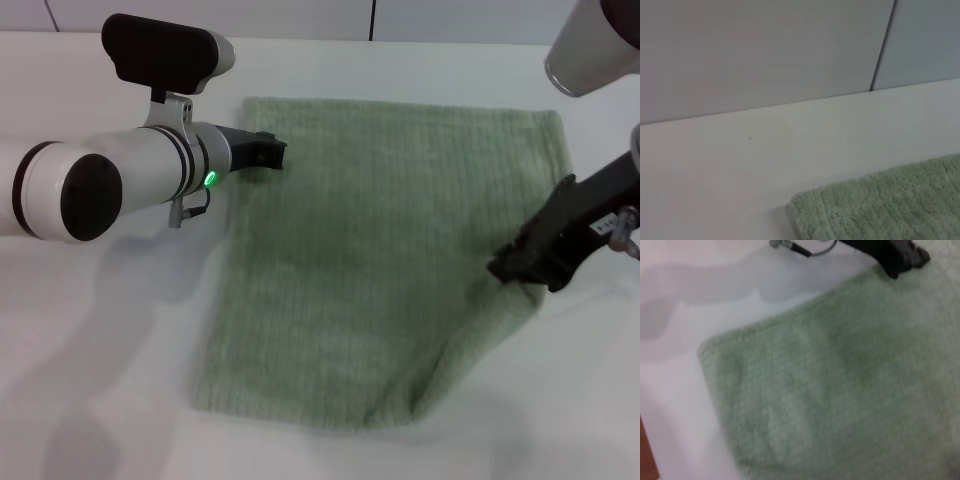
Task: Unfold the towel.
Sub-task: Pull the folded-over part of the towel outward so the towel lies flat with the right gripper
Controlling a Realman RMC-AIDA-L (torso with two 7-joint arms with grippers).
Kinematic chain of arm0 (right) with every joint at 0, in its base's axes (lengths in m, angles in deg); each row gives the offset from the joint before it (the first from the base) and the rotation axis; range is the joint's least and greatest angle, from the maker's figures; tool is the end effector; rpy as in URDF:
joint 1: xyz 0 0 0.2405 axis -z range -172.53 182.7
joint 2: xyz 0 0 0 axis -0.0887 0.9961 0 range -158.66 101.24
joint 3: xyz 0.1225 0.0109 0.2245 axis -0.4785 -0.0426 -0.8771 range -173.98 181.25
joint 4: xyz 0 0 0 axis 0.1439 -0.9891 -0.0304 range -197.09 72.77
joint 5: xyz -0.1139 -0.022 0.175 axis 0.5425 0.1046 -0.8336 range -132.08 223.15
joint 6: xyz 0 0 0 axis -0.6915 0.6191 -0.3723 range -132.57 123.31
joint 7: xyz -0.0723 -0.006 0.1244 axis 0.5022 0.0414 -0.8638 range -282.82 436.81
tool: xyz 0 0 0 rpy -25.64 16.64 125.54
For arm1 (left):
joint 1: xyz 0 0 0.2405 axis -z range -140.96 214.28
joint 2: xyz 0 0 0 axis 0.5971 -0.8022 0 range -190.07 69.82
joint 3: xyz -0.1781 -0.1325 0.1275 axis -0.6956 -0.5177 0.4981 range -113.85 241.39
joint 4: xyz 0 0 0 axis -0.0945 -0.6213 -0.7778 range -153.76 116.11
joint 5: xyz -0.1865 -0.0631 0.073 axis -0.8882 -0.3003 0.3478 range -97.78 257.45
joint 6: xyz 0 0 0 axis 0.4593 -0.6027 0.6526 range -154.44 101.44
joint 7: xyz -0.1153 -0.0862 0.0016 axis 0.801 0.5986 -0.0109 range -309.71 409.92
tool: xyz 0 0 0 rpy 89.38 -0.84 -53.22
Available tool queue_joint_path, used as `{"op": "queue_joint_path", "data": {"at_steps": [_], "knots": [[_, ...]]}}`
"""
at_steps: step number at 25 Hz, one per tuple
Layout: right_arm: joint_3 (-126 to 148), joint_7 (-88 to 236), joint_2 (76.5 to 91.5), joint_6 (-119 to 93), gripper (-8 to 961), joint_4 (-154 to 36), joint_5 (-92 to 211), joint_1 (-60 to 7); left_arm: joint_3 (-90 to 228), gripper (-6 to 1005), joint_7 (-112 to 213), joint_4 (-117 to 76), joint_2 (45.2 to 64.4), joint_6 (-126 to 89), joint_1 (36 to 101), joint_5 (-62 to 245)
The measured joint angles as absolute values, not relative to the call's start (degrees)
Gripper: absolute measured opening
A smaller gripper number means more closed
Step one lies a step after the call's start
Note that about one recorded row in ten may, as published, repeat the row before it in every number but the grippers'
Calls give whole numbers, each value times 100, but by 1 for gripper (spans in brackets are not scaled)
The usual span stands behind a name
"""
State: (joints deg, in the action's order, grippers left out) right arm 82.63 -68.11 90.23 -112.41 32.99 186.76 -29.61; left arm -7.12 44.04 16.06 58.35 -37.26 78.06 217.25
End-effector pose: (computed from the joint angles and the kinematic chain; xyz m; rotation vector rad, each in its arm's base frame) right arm 0.1227 0.3137 0.0278 -2.8198 0.6805 -0.5016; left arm -0.2270 0.4249 -0.0928 -2.0664 -0.9864 -0.1344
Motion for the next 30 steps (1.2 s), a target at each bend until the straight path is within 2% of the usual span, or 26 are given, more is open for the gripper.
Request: {"op": "queue_joint_path", "data": {"at_steps": [30], "knots": [[8899, -7257, 9029, -12118, 39, 3096, 19296, -3124, -733, -2, 4404, 1616, 5835, -3731, 7806, 21738]]}}
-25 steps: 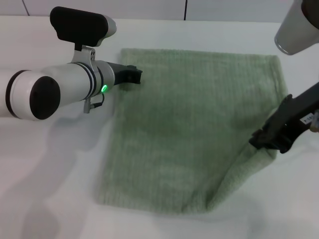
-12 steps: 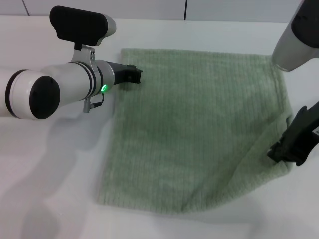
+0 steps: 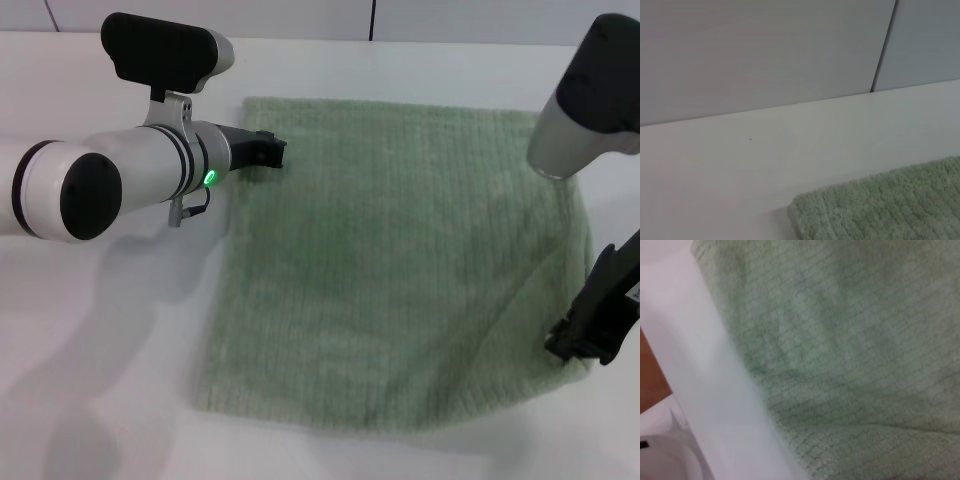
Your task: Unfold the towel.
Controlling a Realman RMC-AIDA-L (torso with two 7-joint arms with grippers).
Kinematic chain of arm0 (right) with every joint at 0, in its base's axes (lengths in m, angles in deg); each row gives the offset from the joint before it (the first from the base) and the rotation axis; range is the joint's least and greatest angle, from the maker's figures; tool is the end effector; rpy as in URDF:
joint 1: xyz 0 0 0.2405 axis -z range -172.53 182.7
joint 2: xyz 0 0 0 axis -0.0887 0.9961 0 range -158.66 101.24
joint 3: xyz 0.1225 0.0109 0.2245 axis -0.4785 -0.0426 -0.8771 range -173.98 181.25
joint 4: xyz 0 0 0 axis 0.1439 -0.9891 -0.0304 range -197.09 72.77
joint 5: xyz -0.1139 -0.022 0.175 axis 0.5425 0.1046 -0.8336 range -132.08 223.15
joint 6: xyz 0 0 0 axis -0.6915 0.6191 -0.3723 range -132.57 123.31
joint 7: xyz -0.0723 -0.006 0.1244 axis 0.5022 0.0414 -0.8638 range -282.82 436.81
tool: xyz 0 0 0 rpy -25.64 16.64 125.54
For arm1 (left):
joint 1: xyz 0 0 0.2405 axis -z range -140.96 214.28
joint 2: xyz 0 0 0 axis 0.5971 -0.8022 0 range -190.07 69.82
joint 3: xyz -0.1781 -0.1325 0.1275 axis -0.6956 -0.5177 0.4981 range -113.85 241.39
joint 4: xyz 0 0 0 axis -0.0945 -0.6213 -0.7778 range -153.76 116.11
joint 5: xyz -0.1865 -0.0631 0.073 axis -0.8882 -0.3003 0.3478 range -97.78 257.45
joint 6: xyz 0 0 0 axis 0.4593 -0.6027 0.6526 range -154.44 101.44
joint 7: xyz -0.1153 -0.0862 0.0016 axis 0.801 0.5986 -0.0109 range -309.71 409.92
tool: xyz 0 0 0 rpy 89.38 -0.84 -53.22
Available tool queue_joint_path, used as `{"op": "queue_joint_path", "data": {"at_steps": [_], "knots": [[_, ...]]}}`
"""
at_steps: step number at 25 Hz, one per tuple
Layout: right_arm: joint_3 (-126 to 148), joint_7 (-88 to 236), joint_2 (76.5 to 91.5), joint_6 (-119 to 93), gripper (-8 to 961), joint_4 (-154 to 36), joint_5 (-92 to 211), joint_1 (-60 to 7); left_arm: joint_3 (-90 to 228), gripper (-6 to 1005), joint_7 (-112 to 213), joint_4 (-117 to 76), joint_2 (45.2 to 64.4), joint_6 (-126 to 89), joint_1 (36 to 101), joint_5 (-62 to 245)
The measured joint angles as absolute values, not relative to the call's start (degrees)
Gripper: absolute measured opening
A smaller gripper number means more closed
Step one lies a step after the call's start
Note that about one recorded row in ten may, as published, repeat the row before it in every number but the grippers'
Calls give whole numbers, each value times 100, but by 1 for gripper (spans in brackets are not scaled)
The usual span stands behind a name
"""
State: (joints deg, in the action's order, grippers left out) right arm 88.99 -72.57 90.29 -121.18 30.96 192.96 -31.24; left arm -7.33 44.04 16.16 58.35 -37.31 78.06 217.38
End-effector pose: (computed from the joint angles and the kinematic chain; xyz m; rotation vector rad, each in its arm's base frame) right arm 0.1363 0.2943 0.0180 -2.7882 0.7721 -0.8770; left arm -0.2266 0.4254 -0.0922 -2.0652 -0.9861 -0.1364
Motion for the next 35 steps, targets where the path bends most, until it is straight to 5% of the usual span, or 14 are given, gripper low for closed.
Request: {"op": "queue_joint_path", "data": {"at_steps": [6, 11, 17, 35], "knots": [[9116, -7254, 9025, -12120, 51, 2620, 19346, -3268, -740, -2, 4404, 1615, 5834, -3730, 7806, 21738], [9329, -7232, 9022, -12082, 270, 2424, 19529, -3336, -749, -1, 4404, 1618, 5828, -3722, 7806, 21738], [9309, -7222, 9021, -11966, 401, 2628, 19579, -3336, -751, -1, 4404, 1641, 5826, -3725, 7805, 21738], [9778, -6883, 9055, -6316, 403, 3688, 19875, -1528, -759, -1, 4404, 1697, 5810, -3741, 7727, 21738]]}}
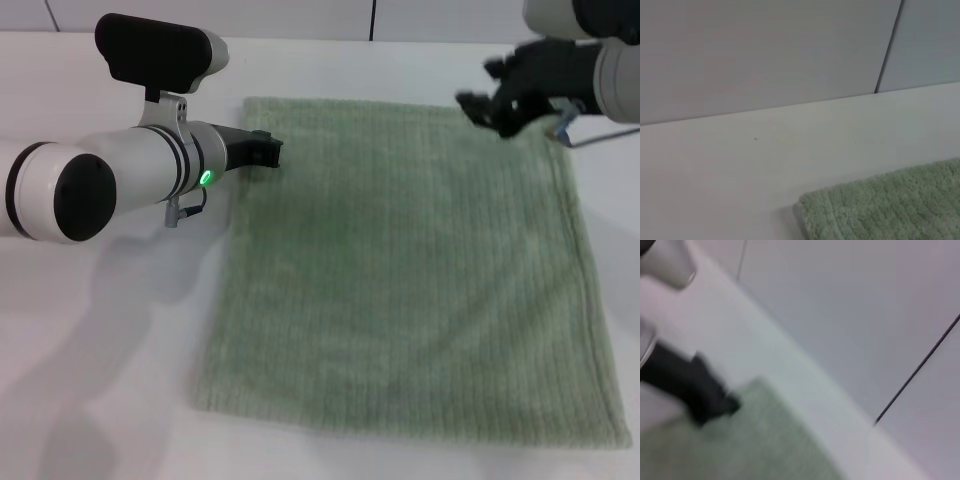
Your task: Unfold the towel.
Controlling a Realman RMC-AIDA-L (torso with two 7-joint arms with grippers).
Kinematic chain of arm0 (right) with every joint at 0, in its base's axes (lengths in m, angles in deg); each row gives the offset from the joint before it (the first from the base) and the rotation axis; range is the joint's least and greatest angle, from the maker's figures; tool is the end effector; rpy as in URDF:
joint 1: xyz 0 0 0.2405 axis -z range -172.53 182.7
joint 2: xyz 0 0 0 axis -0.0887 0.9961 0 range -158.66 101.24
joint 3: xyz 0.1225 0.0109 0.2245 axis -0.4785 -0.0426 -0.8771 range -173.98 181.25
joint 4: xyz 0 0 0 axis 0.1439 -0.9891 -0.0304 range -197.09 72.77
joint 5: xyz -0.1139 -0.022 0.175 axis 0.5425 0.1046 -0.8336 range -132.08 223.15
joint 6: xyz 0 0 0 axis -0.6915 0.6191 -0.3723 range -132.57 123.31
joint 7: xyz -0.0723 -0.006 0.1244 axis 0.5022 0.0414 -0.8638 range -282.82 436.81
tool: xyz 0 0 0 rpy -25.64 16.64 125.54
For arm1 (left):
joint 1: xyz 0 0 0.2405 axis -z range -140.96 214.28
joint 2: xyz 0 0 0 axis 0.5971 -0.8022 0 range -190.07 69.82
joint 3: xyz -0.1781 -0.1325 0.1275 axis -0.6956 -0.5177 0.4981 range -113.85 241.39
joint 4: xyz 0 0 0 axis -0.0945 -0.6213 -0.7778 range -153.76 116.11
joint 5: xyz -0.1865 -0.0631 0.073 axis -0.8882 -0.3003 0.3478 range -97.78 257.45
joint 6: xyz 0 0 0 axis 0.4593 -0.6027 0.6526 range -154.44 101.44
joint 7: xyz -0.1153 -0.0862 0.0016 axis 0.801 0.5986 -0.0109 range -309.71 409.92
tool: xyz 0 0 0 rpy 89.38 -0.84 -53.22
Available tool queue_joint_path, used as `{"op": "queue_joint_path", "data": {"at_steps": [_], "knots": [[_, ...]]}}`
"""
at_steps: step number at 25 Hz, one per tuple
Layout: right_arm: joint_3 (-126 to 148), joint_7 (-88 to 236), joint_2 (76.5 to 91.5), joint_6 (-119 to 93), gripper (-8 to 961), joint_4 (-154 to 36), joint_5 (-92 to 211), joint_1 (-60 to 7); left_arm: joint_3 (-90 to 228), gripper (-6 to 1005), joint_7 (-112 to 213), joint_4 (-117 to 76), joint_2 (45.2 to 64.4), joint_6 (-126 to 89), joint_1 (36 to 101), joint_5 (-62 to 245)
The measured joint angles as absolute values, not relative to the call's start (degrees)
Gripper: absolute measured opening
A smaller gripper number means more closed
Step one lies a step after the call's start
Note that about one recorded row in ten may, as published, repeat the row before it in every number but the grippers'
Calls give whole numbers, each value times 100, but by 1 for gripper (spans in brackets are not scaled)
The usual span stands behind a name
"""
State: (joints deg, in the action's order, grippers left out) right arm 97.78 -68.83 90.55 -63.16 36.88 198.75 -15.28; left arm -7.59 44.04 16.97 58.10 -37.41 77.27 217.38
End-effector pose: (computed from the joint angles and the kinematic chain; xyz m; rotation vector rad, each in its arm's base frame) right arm 0.1237 0.3596 0.0173 -2.3266 0.3277 -0.0575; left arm -0.2289 0.4246 -0.0896 -2.0575 -0.9937 -0.1434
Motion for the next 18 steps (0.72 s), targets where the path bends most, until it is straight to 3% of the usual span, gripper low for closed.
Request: {"op": "queue_joint_path", "data": {"at_steps": [11, 17, 18], "knots": [[10407, -6708, 9076, -3180, 402, 2803, 20053, -943, -760, -2, 4404, 1696, 5808, -3738, 7726, 21738], [10846, -6620, 9065, -645, 402, 1563, 20100, -809, -768, -2, 4404, 1698, 5808, -3663, 7725, 21738], [11057, -6598, 9066, 589, 402, 895, 20101, -815, -768, -2, 4404, 1699, 5809, -3622, 7720, 21738]]}}
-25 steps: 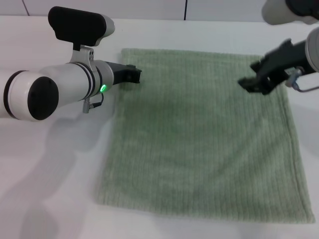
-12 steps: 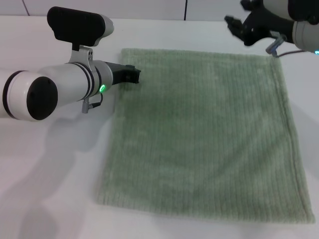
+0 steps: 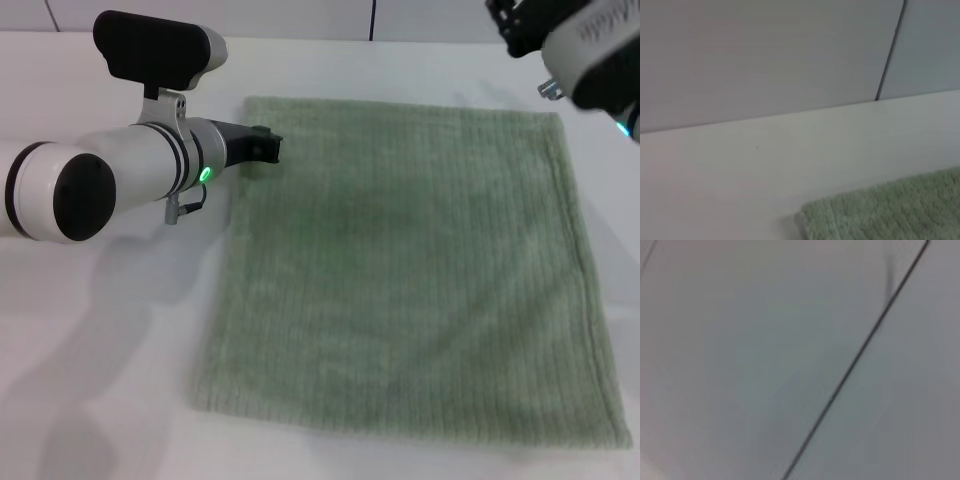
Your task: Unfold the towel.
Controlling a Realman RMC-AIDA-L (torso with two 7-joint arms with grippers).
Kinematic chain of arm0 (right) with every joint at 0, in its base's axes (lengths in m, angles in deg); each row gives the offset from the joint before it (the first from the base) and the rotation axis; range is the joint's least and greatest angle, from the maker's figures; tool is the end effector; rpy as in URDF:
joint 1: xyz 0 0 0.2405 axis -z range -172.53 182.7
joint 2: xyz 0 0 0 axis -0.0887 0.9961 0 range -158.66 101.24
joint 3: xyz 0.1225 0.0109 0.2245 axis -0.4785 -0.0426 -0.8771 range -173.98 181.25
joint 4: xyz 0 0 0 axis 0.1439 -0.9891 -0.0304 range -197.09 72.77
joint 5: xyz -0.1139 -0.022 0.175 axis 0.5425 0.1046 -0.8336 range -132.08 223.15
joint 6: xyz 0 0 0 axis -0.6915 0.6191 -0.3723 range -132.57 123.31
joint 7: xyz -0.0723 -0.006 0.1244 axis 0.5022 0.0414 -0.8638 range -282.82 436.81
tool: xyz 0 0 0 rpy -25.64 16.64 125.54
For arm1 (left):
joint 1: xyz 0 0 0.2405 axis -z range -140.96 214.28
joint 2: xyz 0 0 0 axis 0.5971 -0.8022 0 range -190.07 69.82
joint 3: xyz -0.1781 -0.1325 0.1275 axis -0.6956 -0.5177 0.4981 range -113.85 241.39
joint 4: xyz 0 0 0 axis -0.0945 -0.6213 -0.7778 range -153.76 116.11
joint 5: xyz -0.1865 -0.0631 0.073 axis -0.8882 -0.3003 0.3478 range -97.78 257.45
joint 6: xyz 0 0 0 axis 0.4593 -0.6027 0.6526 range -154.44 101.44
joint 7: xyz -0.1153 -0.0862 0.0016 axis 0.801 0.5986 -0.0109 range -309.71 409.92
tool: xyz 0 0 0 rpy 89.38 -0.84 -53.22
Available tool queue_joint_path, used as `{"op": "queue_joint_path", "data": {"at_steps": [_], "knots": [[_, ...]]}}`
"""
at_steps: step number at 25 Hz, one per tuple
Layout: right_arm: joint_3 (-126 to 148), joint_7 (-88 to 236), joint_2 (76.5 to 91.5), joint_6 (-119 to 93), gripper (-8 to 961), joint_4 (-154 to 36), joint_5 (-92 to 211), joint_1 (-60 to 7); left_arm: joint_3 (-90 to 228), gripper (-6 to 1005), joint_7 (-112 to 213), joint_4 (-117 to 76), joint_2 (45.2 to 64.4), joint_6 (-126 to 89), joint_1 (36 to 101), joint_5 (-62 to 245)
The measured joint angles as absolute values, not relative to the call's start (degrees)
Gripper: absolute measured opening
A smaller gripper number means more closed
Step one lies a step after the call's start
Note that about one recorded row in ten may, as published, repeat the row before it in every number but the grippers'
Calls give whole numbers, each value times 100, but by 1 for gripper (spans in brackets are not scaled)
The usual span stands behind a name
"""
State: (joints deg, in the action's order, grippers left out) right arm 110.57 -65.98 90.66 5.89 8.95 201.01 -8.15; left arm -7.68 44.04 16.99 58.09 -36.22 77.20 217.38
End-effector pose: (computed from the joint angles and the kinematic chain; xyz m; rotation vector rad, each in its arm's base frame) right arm 0.1769 0.3794 -0.0071 -1.8503 0.0542 0.3127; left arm -0.2275 0.4265 -0.0878 -2.0482 -0.9828 -0.1639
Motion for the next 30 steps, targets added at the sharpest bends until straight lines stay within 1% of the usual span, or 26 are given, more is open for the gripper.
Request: {"op": "queue_joint_path", "data": {"at_steps": [1, 4, 5, 6, 10, 11, 12, 14, 16, 17, 18, 21, 25, 26, 29, 30], "knots": [[11057, -6598, 9066, 589, 402, 895, 20101, -815, -768, -2, 4404, 1699, 5809, -3622, 7720, 21738], [11352, -6589, 9072, 2300, 401, -84, 20091, -918, -747, -2, 4404, 1758, 5809, -3505, 7646, 21738], [11516, -6589, 9076, 3296, 401, -689, 20064, -1014, -740, -2, 4403, 1798, 5809, -3469, 7608, 21738], [11516, -6589, 9076, 3296, 401, -689, 20064, -1014, -734, -2, 4402, 1852, 5809, -3428, 7553, 21738], [11780, -6630, 9074, 4712, 401, -1636, 19460, -1239, -720, -1, 4398, 2099, 5808, -3164, 7300, 21741], [11780, -6630, 9074, 4712, 401, -1636, 19460, -1239, -720, -1, 4398, 2099, 5808, -3164, 7300, 21741], [11812, -6633, 9070, 4854, 401, -1736, 19316, -1258, -714, -1, 4394, 2337, 5809, -2846, 7036, 21750], [11848, -6637, 9065, 5093, 401, -1926, 19096, -1285, -709, -1, 4390, 2524, 5808, -2493, 6783, 21777], [11842, -6641, 9065, 5251, 400, -2125, 19033, -1297, -709, -1, 4390, 2524, 5808, -2493, 6783, 21777], [11838, -6644, 9067, 5302, 400, -2220, 19030, -1299, -706, -1, 4389, 2644, 5807, -2161, 6586, 21796], [11818, -6651, 9071, 5377, 400, -2438, 19021, -1308, -596, -1, 4467, 2774, 5808, -1160, 6160, 21812], [11799, -6643, 9072, 5446, 402, -2670, 18944, -1341, -402, -1, 4626, 2721, 5808, -135, 5864, 21812], [11790, -6652, 9064, 5644, 403, -3119, 18262, -1429, -230, 0, 4980, 2342, 5802, 1188, 5720, 21871], [11790, -6652, 9064, 5644, 402, -3119, 18262, -1429, -230, 0, 4980, 2342, 5802, 1188, 5720, 21871], [11790, -6729, 9053, 5671, 402, -3238, 17918, -1462, -239, 0, 5293, 1896, 5794, 1800, 5794, 22146], [11769, -6837, 9051, 5676, 402, -3328, 17807, -1506, -253, 0, 5655, 1351, 5801, 2473, 5929, 22345]]}}
